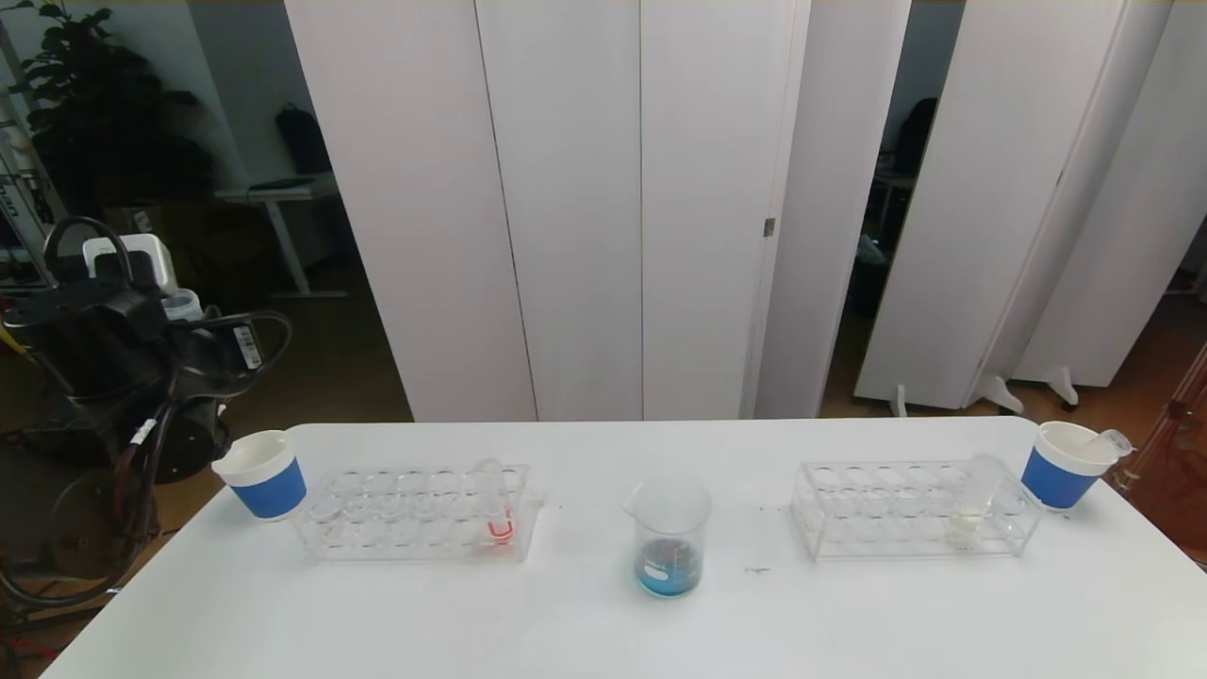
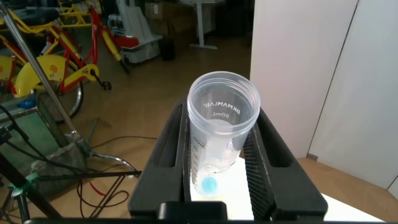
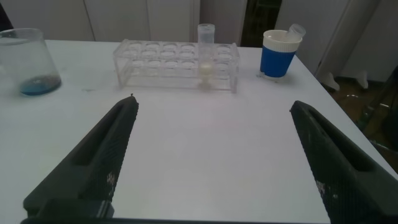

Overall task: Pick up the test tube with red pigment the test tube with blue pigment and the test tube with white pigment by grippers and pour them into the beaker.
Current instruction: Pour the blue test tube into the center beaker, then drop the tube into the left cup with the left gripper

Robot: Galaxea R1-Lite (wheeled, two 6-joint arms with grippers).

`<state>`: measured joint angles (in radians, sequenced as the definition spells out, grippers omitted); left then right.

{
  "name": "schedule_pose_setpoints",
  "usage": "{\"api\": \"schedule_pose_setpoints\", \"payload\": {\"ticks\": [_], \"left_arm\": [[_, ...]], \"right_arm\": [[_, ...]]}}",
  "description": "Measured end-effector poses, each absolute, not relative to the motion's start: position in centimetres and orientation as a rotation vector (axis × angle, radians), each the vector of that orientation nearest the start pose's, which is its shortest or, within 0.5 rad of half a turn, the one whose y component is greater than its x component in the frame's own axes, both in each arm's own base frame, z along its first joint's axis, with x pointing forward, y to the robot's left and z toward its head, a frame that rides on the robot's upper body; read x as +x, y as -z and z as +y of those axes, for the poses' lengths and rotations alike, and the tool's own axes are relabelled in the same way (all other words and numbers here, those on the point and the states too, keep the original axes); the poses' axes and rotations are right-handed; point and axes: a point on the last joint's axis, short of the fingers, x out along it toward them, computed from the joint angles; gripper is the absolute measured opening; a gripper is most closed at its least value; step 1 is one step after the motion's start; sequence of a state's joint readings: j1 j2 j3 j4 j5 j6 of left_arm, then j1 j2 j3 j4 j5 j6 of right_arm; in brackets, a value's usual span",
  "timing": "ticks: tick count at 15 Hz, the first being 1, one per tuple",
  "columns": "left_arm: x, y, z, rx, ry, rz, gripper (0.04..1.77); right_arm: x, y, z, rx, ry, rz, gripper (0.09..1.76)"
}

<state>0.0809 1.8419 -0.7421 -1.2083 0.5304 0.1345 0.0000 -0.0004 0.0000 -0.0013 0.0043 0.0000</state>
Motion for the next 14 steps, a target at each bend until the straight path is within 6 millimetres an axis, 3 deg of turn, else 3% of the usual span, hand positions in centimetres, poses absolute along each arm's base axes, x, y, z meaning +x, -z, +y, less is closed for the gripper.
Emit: {"api": "schedule_pose_setpoints", "payload": {"ticks": [6,14], "left_arm": [[33.7,-13.6,5.4,0.107,-0.646,0.025,0.57],[34.9,-9.7,5.9,0.075,-0.642,0.084,0.57]], "right_arm": [[-2.3,-7.6,0.0,0.000,-0.004,-0.002,1.75],[-2.3,-7.6,0.0,0.000,-0.004,-0.002,1.75]]}}
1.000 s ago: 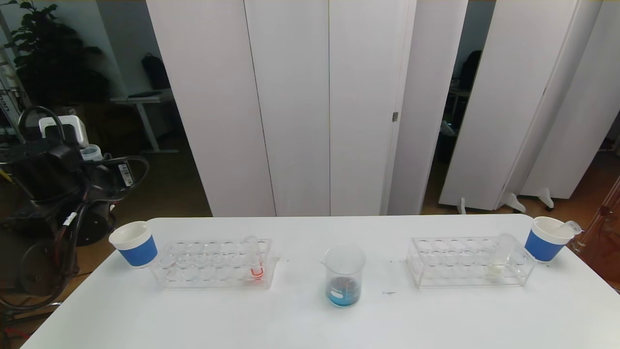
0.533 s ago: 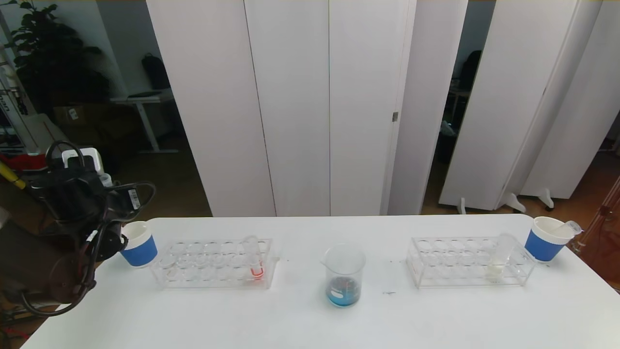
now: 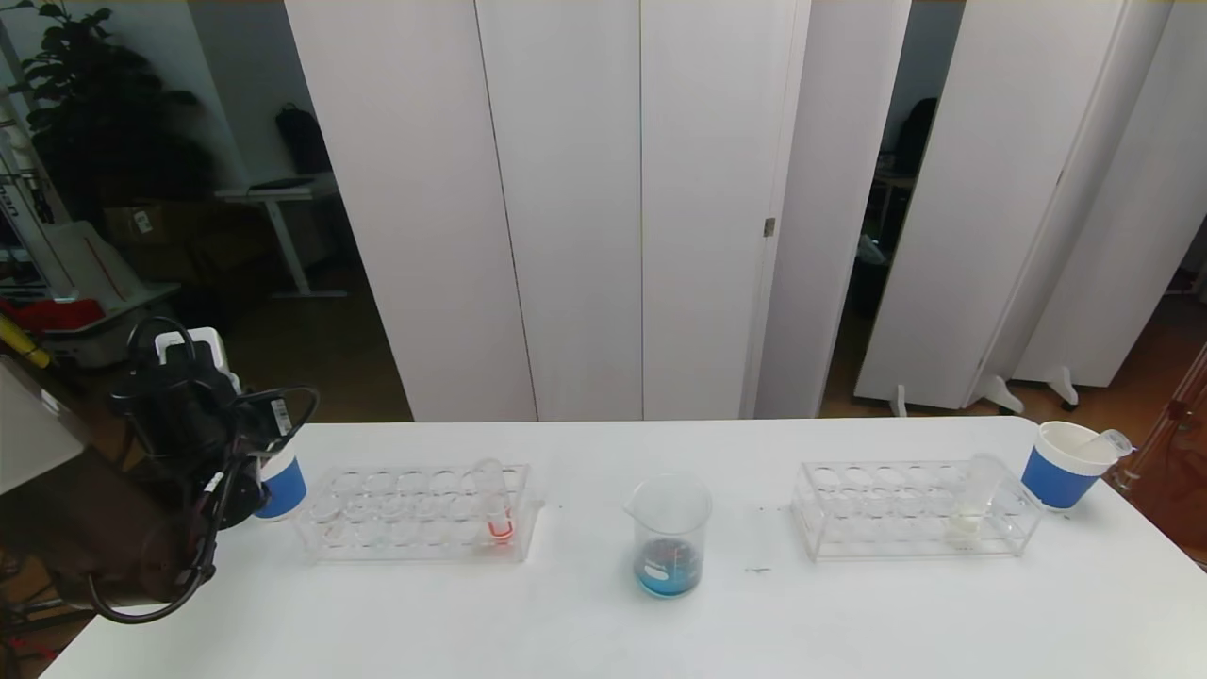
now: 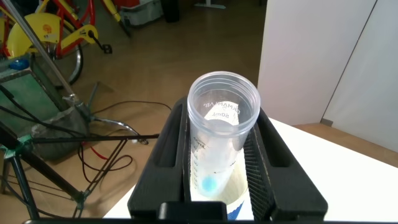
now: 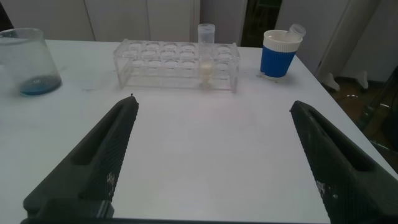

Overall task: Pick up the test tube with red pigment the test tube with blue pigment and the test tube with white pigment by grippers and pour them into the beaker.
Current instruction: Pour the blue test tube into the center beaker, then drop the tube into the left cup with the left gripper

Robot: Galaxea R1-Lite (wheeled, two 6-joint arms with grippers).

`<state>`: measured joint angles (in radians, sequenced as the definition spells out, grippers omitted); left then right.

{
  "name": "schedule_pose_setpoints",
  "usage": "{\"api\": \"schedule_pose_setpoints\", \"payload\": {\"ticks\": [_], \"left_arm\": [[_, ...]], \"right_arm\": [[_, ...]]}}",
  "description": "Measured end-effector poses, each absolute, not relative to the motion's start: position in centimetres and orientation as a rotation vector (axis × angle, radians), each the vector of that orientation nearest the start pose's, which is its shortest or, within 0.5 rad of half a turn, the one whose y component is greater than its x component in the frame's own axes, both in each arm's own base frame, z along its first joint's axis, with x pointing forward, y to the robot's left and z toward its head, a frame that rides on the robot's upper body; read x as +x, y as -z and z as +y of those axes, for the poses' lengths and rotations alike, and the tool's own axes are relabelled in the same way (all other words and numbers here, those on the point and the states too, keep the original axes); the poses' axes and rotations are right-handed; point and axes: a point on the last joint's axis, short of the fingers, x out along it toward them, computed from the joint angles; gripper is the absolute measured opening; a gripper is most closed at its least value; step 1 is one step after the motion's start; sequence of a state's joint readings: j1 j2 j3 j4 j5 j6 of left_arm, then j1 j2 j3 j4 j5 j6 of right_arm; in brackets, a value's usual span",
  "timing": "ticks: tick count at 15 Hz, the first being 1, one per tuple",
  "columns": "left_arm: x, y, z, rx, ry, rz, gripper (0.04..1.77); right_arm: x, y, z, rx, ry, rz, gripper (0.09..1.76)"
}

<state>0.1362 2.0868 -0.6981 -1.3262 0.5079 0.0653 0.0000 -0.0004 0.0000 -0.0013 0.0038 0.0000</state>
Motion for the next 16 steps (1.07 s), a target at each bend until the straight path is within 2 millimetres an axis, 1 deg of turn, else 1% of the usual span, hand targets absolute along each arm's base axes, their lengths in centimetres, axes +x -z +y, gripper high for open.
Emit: {"api": "schedule_pose_setpoints", "payload": {"ticks": [7,14,15,16], "left_arm": [[35.5,-7.1,6.2,0.038,-0.638,0.139,0.57],[35.5,-6.2,6.2,0.029,-0.629,0.162,0.57],[35.4,-6.1,6.2,0.028,-0.627,0.163,0.58],[35.4,-6.1,6.2,0.026,-0.624,0.164,0.70]], "right_arm": [[-2.3,-7.6,0.0,0.000,-0.004,-0.002,1.75],[-2.3,-7.6,0.0,0.000,-0.004,-0.002,1.75],[-2.3,-7.6,0.0,0.000,-0.004,-0.002,1.75],[-2.3,-7.6,0.0,0.000,-0.004,-0.002,1.75]]}}
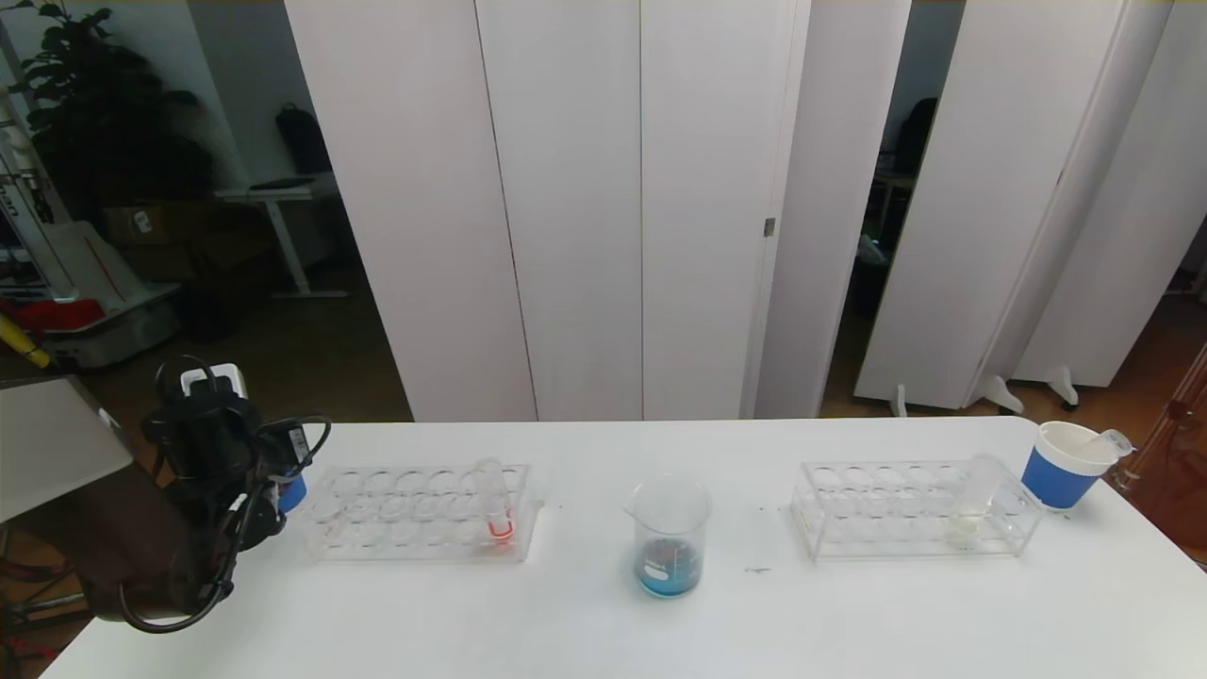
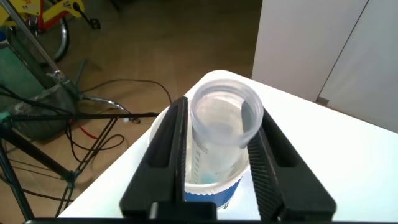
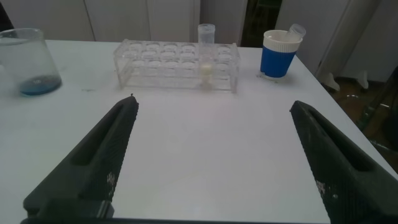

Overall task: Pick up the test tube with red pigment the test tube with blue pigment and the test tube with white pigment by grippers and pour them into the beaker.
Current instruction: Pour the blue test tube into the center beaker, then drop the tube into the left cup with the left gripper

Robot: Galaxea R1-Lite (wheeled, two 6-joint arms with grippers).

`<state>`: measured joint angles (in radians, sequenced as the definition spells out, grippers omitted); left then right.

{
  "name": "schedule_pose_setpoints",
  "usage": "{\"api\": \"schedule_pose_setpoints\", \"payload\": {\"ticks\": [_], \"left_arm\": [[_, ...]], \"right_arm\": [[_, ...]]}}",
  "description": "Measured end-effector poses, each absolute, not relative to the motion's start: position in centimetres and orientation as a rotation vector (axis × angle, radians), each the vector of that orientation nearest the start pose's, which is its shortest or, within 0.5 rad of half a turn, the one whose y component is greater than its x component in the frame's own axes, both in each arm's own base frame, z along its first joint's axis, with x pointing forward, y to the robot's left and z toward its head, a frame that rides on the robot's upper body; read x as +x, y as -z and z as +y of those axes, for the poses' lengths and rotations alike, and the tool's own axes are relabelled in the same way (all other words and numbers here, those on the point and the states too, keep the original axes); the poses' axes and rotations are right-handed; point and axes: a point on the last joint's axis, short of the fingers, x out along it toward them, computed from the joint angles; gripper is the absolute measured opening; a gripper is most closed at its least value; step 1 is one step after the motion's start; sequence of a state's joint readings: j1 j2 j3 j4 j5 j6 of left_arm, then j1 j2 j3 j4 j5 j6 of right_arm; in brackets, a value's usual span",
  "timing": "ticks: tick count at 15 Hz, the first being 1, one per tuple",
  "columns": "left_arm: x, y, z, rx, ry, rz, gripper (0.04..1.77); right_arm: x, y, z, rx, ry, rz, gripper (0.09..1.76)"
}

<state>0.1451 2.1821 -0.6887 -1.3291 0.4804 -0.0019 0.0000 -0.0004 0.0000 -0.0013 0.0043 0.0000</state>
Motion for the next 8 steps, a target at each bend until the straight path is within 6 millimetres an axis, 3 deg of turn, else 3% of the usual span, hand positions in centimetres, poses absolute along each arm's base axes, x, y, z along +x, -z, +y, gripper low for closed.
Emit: {"api": "schedule_pose_setpoints", "payload": {"ticks": [3,4,8], "left_arm": [[35.40,-6.11,6.24,0.026,-0.622,0.162,1.62],[35.39,-6.13,6.29,0.026,-0.623,0.161,1.74],[35.20,-6.45,6.25,0.028,-0.619,0.156,1.75]], "right_arm": [[-2.28,-7.56,0.01,0.000,-0.004,-0.002,1.75],[-2.28,-7.56,0.01,0.000,-0.004,-0.002,1.75],[-2.28,-7.56,0.01,0.000,-0.004,-0.002,1.75]]}}
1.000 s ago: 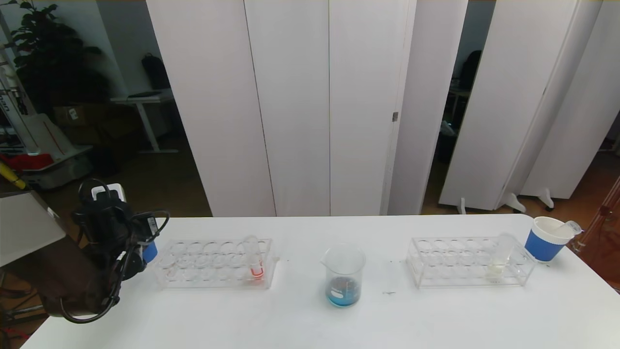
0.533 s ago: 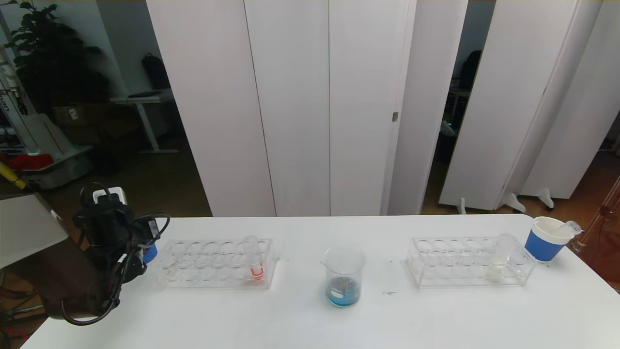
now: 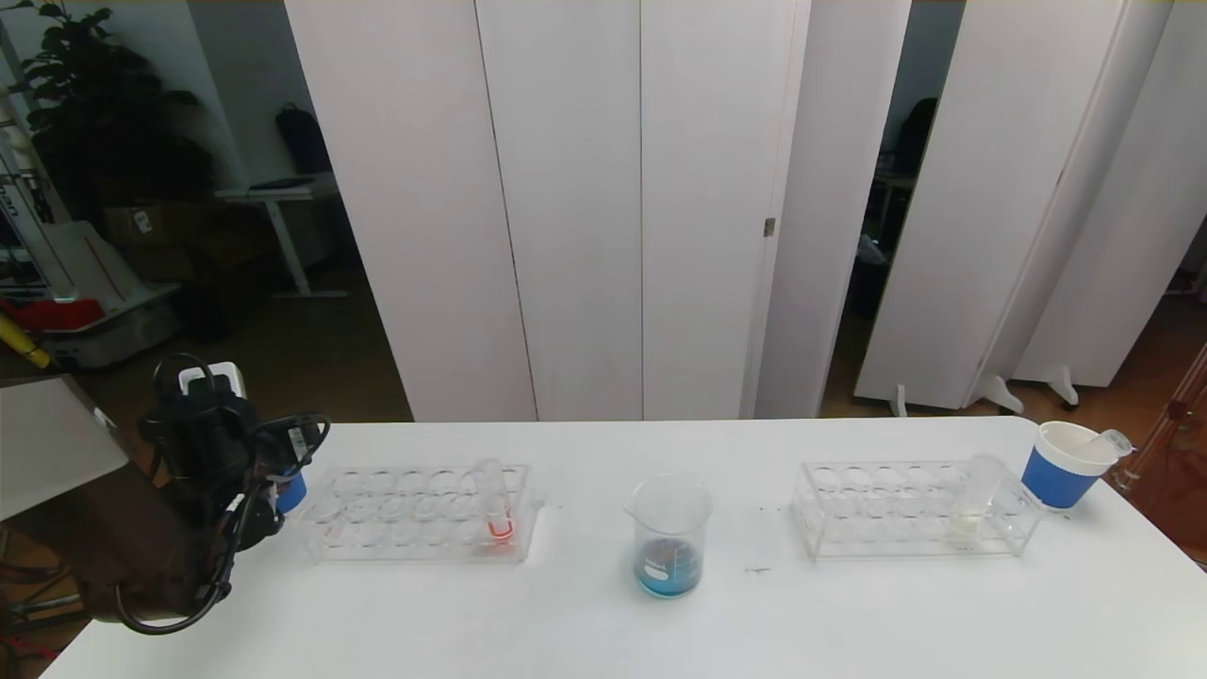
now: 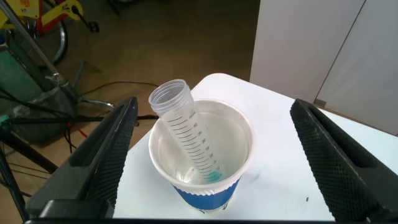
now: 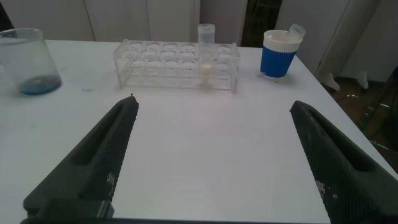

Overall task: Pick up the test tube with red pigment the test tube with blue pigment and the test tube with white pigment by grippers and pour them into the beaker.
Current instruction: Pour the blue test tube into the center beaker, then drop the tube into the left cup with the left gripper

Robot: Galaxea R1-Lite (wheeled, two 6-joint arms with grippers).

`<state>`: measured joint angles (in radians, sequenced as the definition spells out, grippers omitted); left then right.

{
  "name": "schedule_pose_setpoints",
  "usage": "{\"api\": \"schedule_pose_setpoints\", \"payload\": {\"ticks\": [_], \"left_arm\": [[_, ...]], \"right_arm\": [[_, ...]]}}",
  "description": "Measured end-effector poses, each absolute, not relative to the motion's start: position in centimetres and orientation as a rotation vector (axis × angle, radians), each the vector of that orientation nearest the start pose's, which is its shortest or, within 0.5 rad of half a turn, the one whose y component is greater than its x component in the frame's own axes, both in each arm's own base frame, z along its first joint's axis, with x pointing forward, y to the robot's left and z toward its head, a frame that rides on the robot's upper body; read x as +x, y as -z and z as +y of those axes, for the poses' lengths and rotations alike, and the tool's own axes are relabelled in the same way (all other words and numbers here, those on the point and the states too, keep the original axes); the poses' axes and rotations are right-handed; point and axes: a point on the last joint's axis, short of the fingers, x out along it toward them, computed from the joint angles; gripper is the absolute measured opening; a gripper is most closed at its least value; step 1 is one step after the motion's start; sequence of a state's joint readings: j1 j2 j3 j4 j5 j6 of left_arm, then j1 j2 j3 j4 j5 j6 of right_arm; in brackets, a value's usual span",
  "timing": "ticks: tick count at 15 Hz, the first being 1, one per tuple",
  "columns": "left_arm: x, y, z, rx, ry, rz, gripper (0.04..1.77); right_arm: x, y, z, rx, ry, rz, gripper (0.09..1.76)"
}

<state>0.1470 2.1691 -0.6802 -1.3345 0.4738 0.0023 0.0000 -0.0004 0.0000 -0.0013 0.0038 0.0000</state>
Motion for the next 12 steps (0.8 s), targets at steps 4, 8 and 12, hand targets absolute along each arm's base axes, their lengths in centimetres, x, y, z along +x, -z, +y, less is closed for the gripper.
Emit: {"api": "schedule_pose_setpoints", "payload": {"ticks": [4,8,12], "left_arm": [[34.6,-7.2,6.2,0.036,-0.617,0.151,1.75],[33.5,-9.0,5.9,0.031,-0.573,0.124,1.75],[31.6,-11.1,5.4,0.030,-0.531,0.128,1.75]], "right_arm": [[-2.3,-7.6,0.0,0.000,-0.004,-0.002,1.75],[-2.3,-7.6,0.0,0.000,-0.004,-0.002,1.75],[-2.3,-7.6,0.0,0.000,-0.004,-0.001,1.75]]}}
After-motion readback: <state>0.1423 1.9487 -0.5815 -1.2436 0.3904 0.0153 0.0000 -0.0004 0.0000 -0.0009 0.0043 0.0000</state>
